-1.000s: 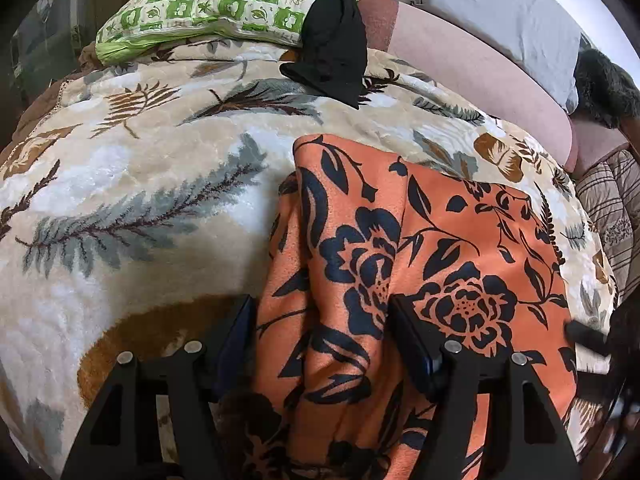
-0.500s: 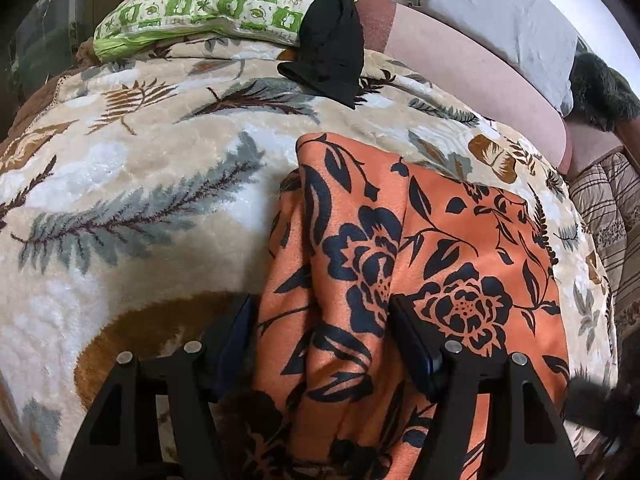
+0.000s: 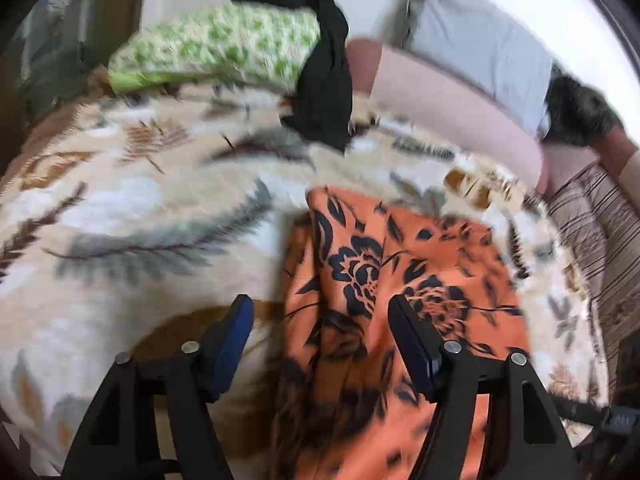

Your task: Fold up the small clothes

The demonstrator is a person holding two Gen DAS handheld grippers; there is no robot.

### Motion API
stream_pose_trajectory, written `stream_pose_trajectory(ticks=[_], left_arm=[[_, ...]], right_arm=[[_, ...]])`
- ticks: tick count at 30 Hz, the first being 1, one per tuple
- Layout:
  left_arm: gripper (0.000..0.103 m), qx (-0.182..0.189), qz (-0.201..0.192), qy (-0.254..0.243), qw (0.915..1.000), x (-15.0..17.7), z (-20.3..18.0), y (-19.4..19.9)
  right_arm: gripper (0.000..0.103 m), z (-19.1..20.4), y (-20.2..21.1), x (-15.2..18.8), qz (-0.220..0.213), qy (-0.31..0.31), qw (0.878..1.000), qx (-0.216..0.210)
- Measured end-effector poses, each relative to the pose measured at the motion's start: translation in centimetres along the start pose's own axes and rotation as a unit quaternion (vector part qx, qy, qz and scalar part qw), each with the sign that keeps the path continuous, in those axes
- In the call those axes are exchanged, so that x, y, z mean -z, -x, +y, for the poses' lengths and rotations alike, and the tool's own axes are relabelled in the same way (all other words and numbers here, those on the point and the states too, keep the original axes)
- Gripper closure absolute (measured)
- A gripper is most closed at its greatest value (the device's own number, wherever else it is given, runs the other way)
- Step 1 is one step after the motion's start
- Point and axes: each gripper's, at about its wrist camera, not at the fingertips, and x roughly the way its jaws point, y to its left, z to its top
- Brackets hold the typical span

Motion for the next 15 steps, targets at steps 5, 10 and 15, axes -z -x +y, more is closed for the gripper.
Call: stream_pose_trajectory(ticks=[5,10,15], left_arm=[[0.028,0.044,0.064,0.078,0.9940,3.5,3.3,2.3],[0.084,0.104,0.162,0.154,0.9692,6.6,5.3,-0.4],[0.087,0.109,0.146,0.149,0.9720,6.8,5.0,0.3]], right_arm=[[0.046,3.4,1.2,-0.4,-0.027,0.070,0.997,-0.029],[0.045,4.5,-3.0,-0.2,0.017,0.081,0.996,-0.039],[0.045,4.0,-4.2,-0.6,0.023,0.064,0.996,-0.053]])
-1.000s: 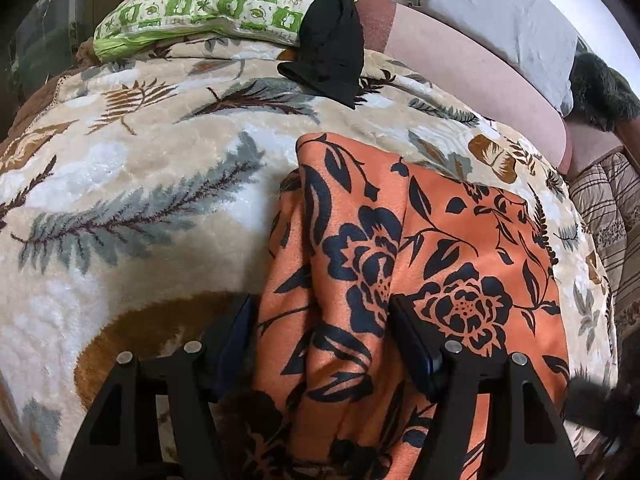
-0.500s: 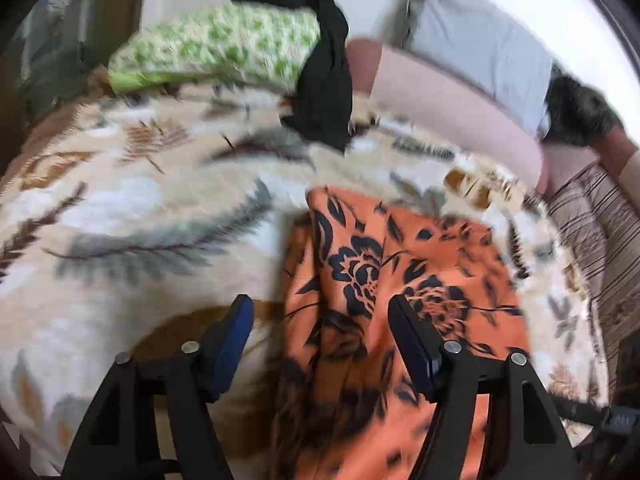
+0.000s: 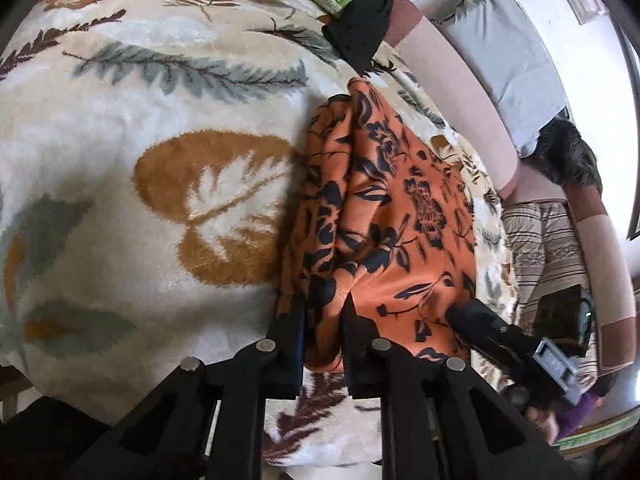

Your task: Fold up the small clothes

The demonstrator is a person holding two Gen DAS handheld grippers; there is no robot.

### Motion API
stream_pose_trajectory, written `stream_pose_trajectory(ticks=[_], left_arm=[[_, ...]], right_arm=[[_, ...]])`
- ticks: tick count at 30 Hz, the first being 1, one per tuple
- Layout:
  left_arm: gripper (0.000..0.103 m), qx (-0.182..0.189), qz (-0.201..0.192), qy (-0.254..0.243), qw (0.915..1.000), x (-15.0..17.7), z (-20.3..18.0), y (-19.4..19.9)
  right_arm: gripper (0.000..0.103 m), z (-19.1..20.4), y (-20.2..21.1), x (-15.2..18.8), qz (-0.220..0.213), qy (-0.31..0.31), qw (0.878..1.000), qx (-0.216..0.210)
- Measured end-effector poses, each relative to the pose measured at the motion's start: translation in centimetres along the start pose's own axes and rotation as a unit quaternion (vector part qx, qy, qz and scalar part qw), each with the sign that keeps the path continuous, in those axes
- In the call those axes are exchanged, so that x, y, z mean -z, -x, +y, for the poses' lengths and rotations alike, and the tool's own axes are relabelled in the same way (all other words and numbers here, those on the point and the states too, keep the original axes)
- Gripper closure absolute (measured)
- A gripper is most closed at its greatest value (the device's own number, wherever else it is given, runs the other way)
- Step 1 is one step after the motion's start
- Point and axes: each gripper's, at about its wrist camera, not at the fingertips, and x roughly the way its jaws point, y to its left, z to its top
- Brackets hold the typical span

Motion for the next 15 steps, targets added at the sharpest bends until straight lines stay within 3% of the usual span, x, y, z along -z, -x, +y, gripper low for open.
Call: stream_pose_trajectory(ticks=[2,5,6,7,9,11,13,14,15], left_arm=[[0.085,0.002,0.017,0.015,0.9998,-0.2,0.8,-1.1],[0.080,-0.025,-0.020,-0.054,0.9980,-1.1,-2.4,1.2],[0.071,-0.024,-0.039,-0.077,0.9960,-1.8,-3.6,2.0],[0.049,-0.017,-0.053,-0.091,0.9942,-2.7,-4.4,2.5],[0.028,-0.011,-0.085,-0.104,0.9909,-5.6,-5.6,2.7],[0.028,-0.020,-0.076,-0.107,0.9912,-8.5,-6.4,1.1],[0.029,-0.032,-0.038,-0.094,0.9943,-11.5,-5.8,-2.1],[0.029,-0.017,-0.010,-0.082,0.9964,-12.8,-5.2,-4.1],[0.036,-0.005,0.016,-0.066,0.9977,-13.6,-4.6,-5.4]], right_arm=[[0.045,-0.2,-0.4,-0.1,0.007,-0.002,1.000,-0.006],[0.045,-0.7,-0.3,-0.4,0.009,-0.003,1.000,-0.015],[0.045,-0.8,-0.4,-0.5,0.011,-0.002,1.000,-0.017],[0.045,-0.8,-0.5,-0.4,0.012,-0.002,1.000,-0.019],[0.045,-0.9,-0.1,-0.2,0.012,0.000,1.000,-0.022],[0.045,-0.7,-0.2,-0.2,0.012,0.001,1.000,-0.021],[0.044,-0.6,-0.1,-0.2,0.013,0.006,1.000,-0.022],[0.044,-0.8,0.0,-0.2,0.015,0.008,1.000,-0.024],[0.044,-0.8,0.0,-0.2,0.016,0.008,0.999,-0.027]])
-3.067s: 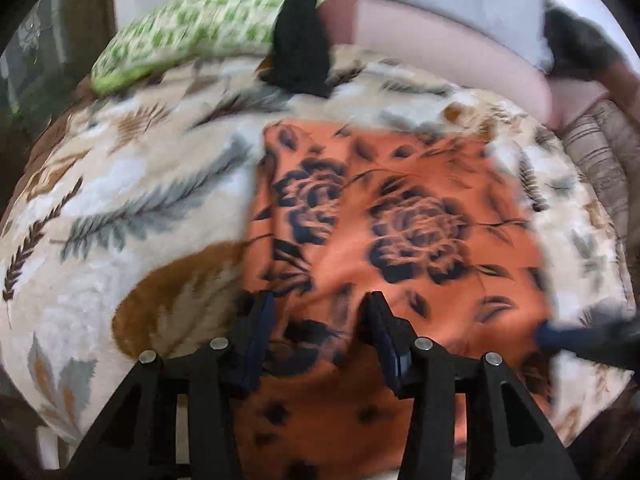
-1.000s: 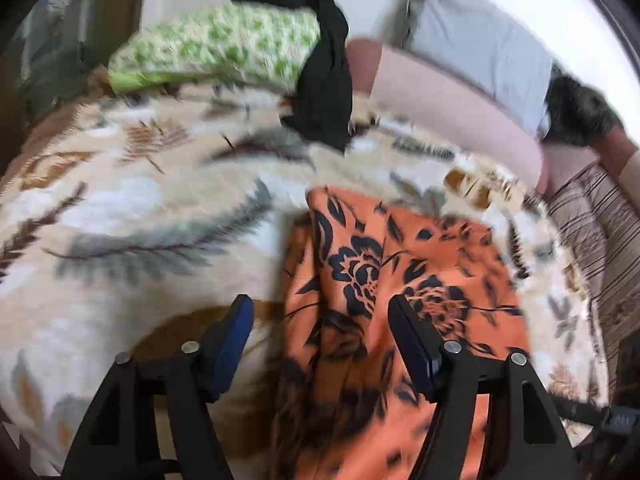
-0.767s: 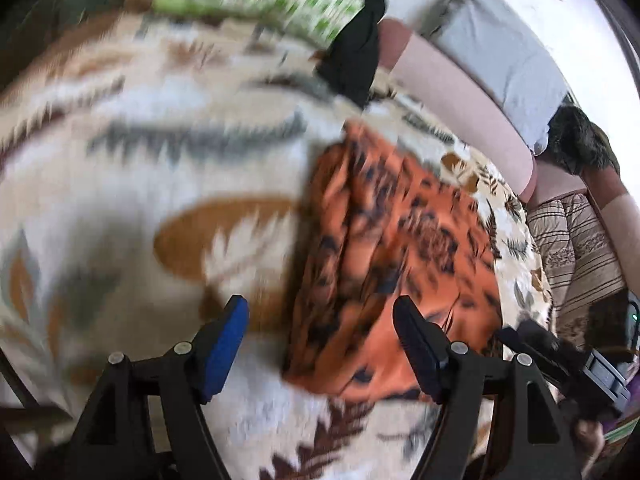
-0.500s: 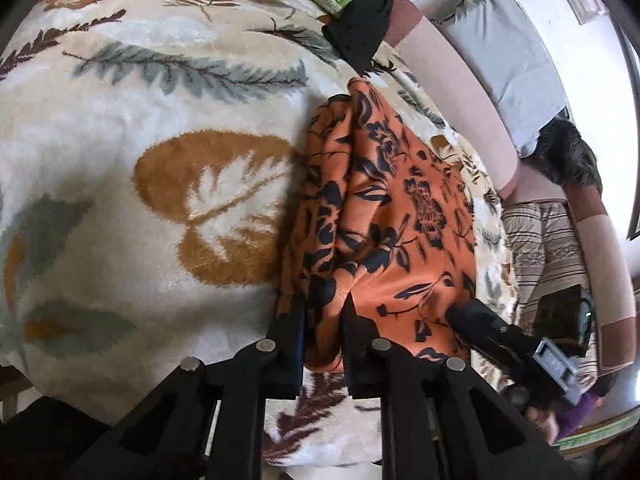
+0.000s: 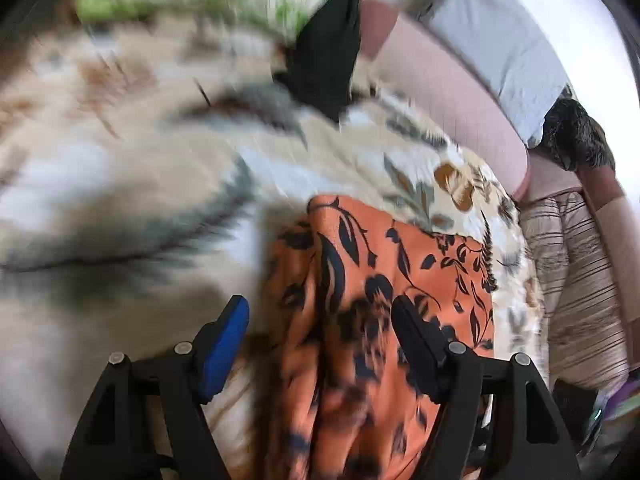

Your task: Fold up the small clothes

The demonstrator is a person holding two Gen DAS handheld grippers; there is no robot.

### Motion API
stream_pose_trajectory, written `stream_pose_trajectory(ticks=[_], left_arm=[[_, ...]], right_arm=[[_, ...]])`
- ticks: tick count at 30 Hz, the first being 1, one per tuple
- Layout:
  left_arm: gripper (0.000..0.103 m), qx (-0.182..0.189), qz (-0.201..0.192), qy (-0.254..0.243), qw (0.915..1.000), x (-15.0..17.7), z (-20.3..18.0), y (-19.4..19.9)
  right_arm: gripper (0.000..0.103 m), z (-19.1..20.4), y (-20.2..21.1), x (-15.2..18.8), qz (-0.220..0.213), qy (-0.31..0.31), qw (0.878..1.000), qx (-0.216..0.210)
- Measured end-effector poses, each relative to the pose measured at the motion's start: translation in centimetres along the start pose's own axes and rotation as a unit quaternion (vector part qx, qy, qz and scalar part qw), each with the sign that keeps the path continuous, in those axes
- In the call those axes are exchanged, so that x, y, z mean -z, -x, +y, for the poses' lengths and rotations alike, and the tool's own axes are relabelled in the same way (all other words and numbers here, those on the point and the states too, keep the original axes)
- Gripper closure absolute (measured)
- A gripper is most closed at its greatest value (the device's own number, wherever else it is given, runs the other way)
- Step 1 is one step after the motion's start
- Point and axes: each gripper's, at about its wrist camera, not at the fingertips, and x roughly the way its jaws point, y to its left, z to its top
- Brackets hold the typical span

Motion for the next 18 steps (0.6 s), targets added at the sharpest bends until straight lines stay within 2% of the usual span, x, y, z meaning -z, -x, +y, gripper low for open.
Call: stream_pose_trajectory(ticks=[1,2,3,5,6,7,9,14,16,18], left_arm=[[0.053,0.009,0.025,0.018,0.9995,-0.4,0.6,-1.3],[0.061,0.015,0.036,0.024,0.9989,-1.0,0.8,-2.0],[0.074,0.021,0.028,0.007,0.9994,-1.3,0.2,-2.0],[0.079,0.028,0.014,-0.033,0.9989,-1.5,-0.9,-1.6],[0.080,0.025,0.014,-0.034,0.9990,-1.5,-0.6,-2.4],[0.080,0.008,0.031,-0.018,0.9993,-1.5,0.6,-3.9],[0.078,0.023,0.028,-0.004,0.9993,-1.8,1.3,-4.0],[0.062,-0.037,-0.025,-0.079,0.9958,-0.6,-2.0,-0.9],[0.049,-0.061,-0.049,-0.096,0.9923,0.3,-2.9,0.5],[0.048,-0.083,-0.066,-0.114,0.9878,1.1,-3.2,1.9]], right_arm=[[0.044,-0.1,0.1,0.0,0.001,-0.001,1.000,-0.004],[0.044,-0.2,0.1,0.1,0.001,-0.002,1.000,-0.006],[0.044,-0.2,0.1,0.1,0.002,-0.002,1.000,-0.009],[0.044,-0.3,0.2,0.1,0.002,-0.001,1.000,-0.013],[0.044,-0.5,0.2,0.2,0.002,0.000,1.000,-0.014],[0.044,-0.6,0.2,0.2,0.001,0.000,1.000,-0.017],[0.044,-0.8,0.0,0.3,0.004,-0.001,1.000,-0.027],[0.044,-0.6,0.3,0.4,0.008,0.000,1.000,-0.020],[0.044,-0.3,0.7,0.3,0.007,-0.004,1.000,-0.014],[0.044,0.6,1.0,-0.1,0.004,0.006,1.000,-0.003]])
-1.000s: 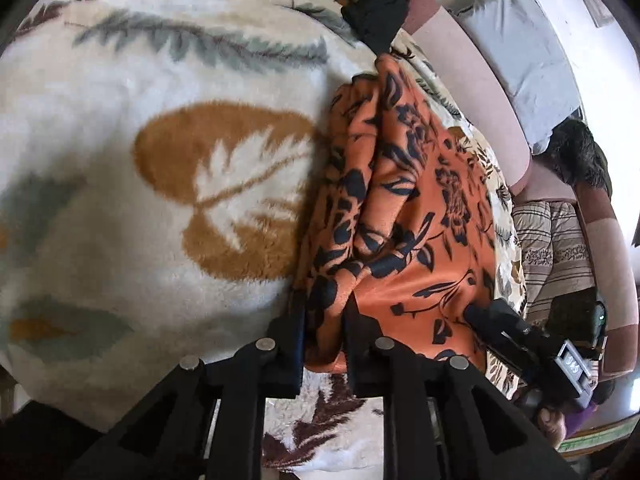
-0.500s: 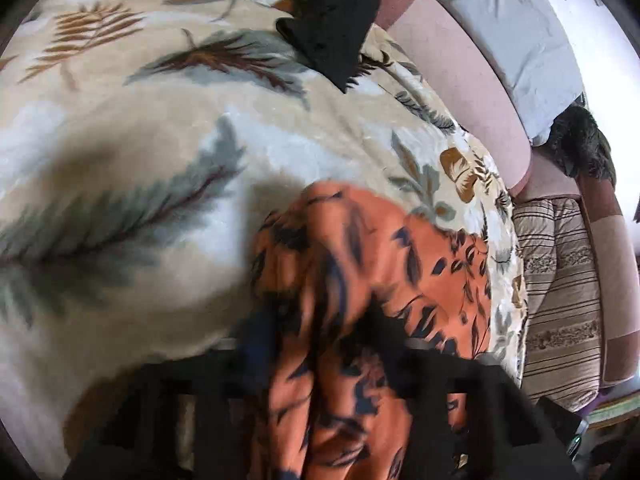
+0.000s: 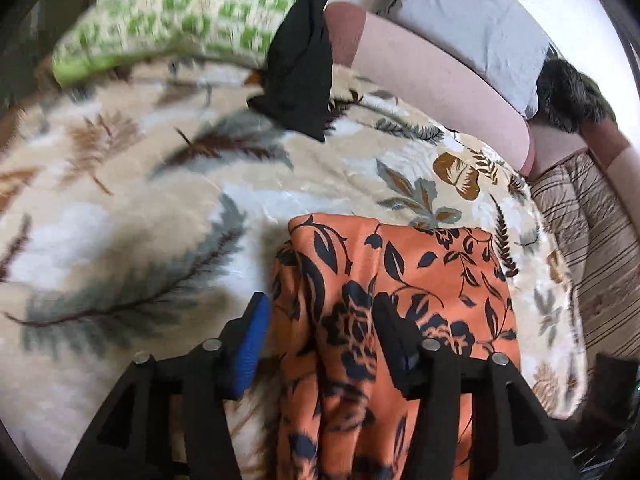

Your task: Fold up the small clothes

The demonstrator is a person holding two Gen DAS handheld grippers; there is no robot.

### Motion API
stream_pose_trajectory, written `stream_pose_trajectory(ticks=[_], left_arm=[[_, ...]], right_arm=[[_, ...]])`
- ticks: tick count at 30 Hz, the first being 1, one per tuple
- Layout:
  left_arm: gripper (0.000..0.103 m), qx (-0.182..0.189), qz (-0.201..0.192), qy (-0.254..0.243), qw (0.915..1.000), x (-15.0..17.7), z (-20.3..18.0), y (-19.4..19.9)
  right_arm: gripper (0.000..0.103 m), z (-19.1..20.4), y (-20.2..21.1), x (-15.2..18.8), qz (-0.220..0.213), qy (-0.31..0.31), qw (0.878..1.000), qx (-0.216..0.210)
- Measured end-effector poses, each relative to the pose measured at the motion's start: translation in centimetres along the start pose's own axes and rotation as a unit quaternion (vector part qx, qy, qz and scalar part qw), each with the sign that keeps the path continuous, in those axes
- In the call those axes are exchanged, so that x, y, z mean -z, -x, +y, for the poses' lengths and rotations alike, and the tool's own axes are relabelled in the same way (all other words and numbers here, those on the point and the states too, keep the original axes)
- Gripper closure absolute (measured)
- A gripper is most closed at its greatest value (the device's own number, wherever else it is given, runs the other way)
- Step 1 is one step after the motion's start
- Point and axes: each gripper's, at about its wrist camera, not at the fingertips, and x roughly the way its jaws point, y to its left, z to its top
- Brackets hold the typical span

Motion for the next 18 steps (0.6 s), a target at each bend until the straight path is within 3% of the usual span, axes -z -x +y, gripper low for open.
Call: stream_pose_trajectory(ticks=[4,8,10,11,12,16,18], left_arm=[[0.045,-0.022,-0.012,-0.013,0.9996,1.0,-0.4,2.0],[0.040,-0.033,-0.008,-0.006,0.9994,2.3,-0.3,2.2],[0.040,-0.037,-0.002,-0.003,0.9993,2.7,-0.2,1.9],[0.040,-0.038,0.005,0.000,0.9993,2.9,-0.1,1.7],[0.040,-0.039,0.012,0.004,0.9992,3.2,0.1,1.5],[0.040,-0.039,0.008,0.011,0.9991,4.0,0.1,2.2],[0.040,-0.027,-0.001,0.015,0.9995,4.6,-0.3,3.0]], right_arm=[[0.044,1.8,0.3,-1.6,-0.012,0.023,1.000,0.008],[0.044,2.5,-0.4,-4.9,-0.040,0.036,0.997,0.047],[0.032,1.1,-1.7,-6.3,-0.048,0.006,0.997,0.057],[0.031,-0.3,-3.2,-6.8,-0.026,-0.019,0.997,0.067],[0.031,-1.0,-3.9,-7.1,-0.011,-0.034,0.997,0.069],[0.031,1.4,-1.6,-7.6,-0.043,-0.005,0.998,0.045],[0.031,2.1,-1.4,-8.4,-0.054,0.013,0.997,0.053]])
